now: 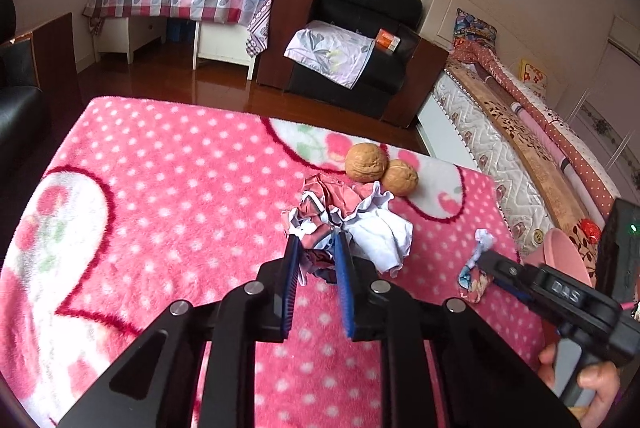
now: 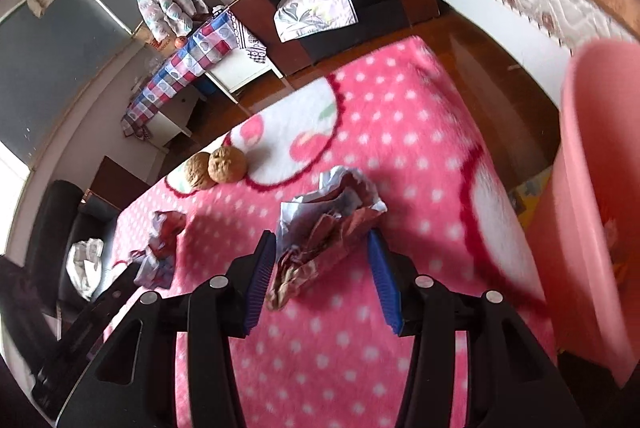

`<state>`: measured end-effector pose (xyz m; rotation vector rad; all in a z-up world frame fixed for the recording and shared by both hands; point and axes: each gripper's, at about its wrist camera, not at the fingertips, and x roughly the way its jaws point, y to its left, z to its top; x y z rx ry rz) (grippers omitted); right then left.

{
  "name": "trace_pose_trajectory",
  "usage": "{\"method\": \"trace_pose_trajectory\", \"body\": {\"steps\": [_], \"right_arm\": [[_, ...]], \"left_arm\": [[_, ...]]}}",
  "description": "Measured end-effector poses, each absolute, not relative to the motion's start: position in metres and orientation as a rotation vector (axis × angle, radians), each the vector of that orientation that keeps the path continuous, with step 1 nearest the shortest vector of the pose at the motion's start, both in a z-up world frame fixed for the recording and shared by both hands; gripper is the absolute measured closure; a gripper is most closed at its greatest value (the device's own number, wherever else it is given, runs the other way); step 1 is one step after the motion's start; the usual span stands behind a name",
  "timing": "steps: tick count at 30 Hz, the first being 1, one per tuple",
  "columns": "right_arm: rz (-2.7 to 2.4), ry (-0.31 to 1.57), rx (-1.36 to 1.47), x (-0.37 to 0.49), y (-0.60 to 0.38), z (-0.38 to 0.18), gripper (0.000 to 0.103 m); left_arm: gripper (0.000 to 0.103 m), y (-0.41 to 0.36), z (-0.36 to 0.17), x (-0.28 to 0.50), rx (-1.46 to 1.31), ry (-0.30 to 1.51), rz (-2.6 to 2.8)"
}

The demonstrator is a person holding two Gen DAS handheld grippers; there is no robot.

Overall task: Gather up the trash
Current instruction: 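Grasp a crumpled foil wrapper with the left gripper while the right gripper grasps the other, then lift both foil wrappers and carry them over the pink bucket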

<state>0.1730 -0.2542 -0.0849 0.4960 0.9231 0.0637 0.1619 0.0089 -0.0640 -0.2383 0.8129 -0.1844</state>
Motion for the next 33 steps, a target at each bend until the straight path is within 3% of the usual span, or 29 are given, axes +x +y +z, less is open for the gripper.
{"method": "trace_pose_trajectory", "body": {"steps": [8,11,17,33], "right_arm": [[0.086,0.883,0.393,0.177,-0.241,-0.084,0.056],[0.091,0.875,0.378,0.174,-0.242,-0.083,0.075],[0.093,0.847,0.381,0.162,-0.248,-0.074,0.089],[0.204,0.804,0.284,0.093,-0.244,-0.044,0.089]], "left_arm": [[0.086,0.015,-0.052,0.144,-0.257,0.789,-0.192],[0.086,0.017,-0.049,0.137,-0.258,0.787,-0.196],[0.086,0.015,-0.041,0.123,-0.253,0.784,-0.207],[0.086,-0.015,-0.023,0.086,-0.205,0.789,-0.217]]}}
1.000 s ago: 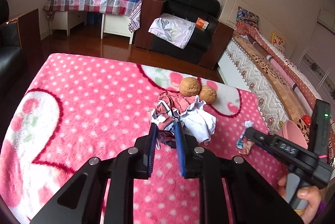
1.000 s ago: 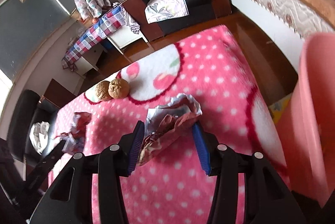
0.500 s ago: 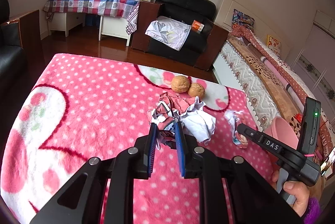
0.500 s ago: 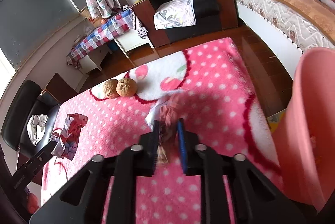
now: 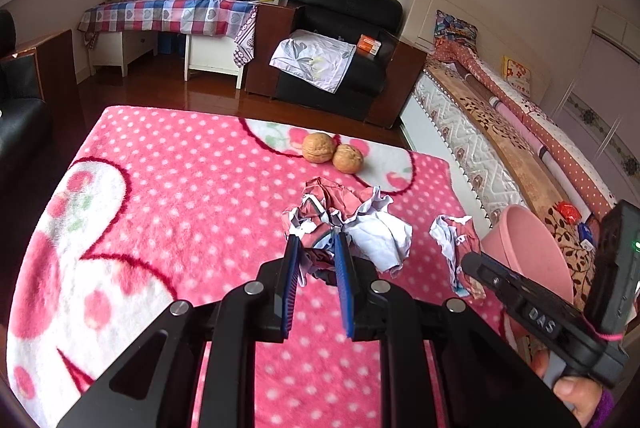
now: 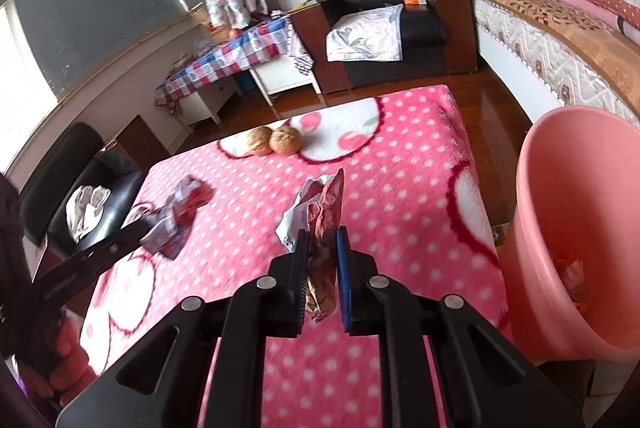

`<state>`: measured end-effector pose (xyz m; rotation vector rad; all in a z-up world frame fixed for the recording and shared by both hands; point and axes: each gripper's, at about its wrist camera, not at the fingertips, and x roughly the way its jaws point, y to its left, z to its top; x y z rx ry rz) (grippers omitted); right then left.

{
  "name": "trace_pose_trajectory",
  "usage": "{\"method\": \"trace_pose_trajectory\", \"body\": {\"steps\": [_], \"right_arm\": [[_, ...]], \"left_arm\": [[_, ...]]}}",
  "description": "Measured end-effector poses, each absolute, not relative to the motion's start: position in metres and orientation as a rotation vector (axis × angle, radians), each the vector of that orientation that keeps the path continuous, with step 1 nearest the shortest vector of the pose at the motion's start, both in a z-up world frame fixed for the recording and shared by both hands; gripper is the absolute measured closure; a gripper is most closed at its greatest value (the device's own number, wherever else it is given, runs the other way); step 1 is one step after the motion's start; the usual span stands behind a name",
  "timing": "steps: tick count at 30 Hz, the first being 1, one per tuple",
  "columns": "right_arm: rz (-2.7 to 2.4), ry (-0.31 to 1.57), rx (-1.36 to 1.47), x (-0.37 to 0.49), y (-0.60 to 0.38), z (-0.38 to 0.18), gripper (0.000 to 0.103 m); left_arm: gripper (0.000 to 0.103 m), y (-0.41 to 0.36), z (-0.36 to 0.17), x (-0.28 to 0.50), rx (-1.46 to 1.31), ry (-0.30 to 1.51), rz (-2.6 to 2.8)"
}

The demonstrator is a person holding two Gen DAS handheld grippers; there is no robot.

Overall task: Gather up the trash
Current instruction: 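Lift both foil wrappers and carry them over the pink bucket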

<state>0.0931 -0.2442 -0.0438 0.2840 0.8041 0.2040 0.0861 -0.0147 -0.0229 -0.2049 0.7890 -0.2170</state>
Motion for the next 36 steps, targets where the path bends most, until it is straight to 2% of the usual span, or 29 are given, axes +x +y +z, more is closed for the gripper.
{"method": "trace_pose_trajectory", "body": {"steps": [19,36], "right_arm": [[0.273,0.777,0.288,0.041,-0.261,-0.025,0.09],[0.183,0.711,0.361,0.012,-0.314,-0.016,0.09]], "left_arm": [[0.086,-0.077,0.003,0.058,-0.072,0.755,-0.211],[0.086,-0.138,0.012,0.051,0.017,0.725,-0.28]]}}
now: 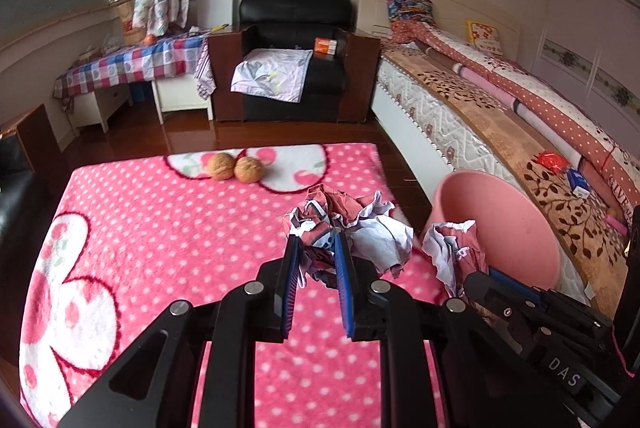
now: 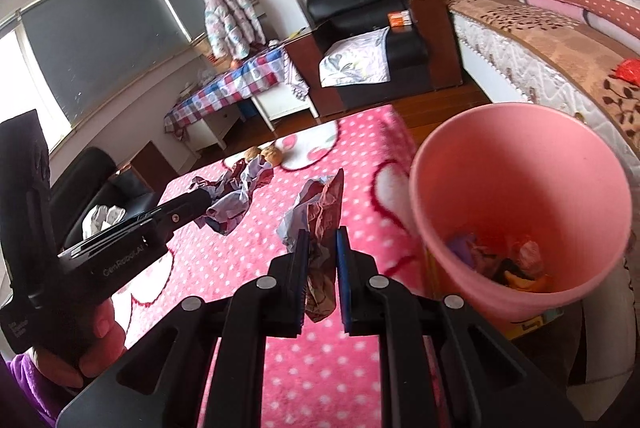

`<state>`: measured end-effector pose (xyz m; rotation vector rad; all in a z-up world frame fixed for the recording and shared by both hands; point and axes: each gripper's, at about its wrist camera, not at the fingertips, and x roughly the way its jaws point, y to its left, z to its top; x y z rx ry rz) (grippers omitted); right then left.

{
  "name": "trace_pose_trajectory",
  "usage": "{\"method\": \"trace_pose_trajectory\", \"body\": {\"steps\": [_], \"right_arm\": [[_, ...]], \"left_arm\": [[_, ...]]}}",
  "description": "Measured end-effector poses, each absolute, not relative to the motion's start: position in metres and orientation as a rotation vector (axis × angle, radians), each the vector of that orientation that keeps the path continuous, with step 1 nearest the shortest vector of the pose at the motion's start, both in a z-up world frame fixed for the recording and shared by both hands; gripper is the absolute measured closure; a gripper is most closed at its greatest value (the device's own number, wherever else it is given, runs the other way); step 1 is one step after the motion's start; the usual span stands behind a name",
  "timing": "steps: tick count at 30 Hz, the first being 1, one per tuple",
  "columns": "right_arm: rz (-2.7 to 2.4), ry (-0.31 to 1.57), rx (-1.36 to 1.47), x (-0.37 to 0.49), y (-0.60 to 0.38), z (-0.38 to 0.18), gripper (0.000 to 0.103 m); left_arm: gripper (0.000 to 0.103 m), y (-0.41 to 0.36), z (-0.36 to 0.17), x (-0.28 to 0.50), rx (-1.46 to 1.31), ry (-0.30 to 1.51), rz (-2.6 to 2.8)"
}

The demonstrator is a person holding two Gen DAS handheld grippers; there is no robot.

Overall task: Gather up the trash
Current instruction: 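Lift both foil wrappers and carry them over the pink bucket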

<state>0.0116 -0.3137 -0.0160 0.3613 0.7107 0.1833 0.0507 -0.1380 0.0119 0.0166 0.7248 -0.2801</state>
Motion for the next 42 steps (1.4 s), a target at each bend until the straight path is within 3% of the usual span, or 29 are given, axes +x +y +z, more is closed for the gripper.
{"method": "trace_pose_trajectory", "body": {"steps": [30,42], "right_arm": [[-0.012,0.631,0.472,-0.011,-0.397,-0.015,0.09],[-0.097,0.623,0.516,-0.018,-0.43,-0.024,0.089]], "left_arm": [[0.086,-0.226,0.017,0.049,0.121,0.676,-0.421],[0.086,-0.253,0.005,0.062,0.069,0.744,-0.548]]}}
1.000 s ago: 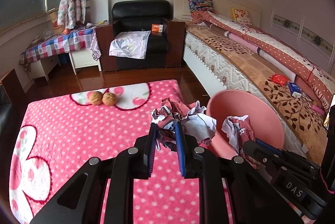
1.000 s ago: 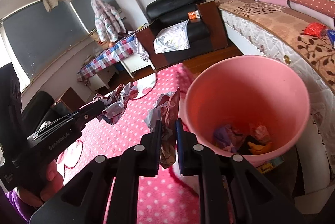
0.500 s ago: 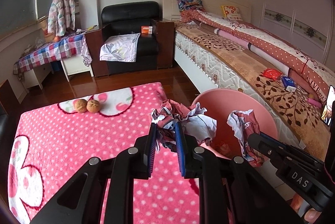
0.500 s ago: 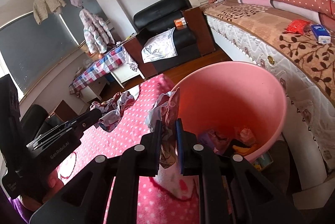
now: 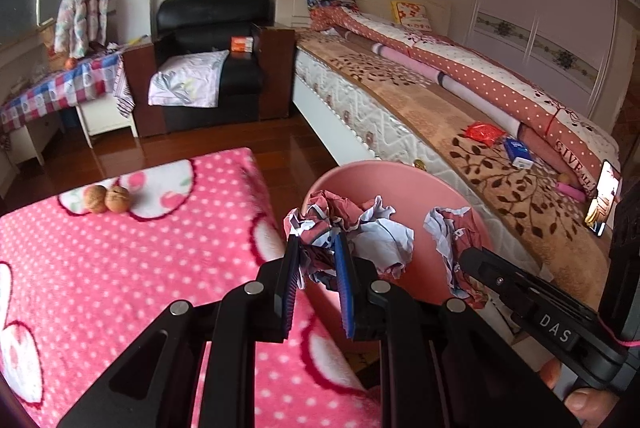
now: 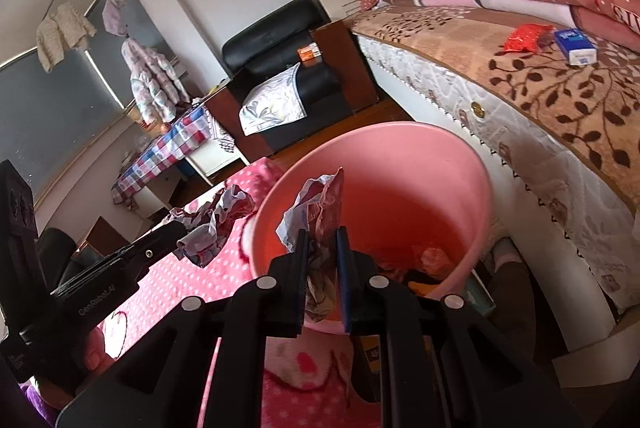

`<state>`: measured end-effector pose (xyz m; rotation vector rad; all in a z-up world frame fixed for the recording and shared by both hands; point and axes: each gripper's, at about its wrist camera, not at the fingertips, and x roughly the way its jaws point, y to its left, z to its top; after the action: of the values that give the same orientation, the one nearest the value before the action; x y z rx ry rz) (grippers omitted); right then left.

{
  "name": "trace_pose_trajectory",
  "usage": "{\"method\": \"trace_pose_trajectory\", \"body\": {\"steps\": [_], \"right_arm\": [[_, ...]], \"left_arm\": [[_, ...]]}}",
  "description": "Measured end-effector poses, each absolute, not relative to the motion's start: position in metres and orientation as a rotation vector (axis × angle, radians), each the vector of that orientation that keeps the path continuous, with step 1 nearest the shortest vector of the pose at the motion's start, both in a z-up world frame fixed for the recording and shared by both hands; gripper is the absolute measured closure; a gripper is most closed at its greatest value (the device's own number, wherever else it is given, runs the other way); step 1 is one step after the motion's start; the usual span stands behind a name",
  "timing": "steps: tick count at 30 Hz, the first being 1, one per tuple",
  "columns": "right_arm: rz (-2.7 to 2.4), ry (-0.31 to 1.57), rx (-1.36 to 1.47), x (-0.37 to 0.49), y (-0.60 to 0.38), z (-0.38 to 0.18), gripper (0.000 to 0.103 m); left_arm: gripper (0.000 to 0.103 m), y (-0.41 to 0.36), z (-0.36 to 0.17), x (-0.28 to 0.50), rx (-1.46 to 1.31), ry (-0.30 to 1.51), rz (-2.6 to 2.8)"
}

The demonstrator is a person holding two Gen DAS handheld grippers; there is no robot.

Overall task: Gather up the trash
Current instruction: 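Lift both foil wrappers and carry them over the pink bucket, then open both grippers to drop the foil wrappers into the bucket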

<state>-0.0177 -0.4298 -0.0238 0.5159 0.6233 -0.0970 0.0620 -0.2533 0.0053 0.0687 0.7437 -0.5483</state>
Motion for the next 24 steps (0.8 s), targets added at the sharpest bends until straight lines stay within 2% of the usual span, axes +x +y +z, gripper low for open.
{"method": "trace_pose_trajectory", "body": {"steps": [24], "right_arm": [[-0.169,0.655,0.546,-0.015,-0.456,-0.045,0.089]], "left_arm": [[0.085,-0.299,-0.026,0.073,0.105,0.867,-0.64]]}}
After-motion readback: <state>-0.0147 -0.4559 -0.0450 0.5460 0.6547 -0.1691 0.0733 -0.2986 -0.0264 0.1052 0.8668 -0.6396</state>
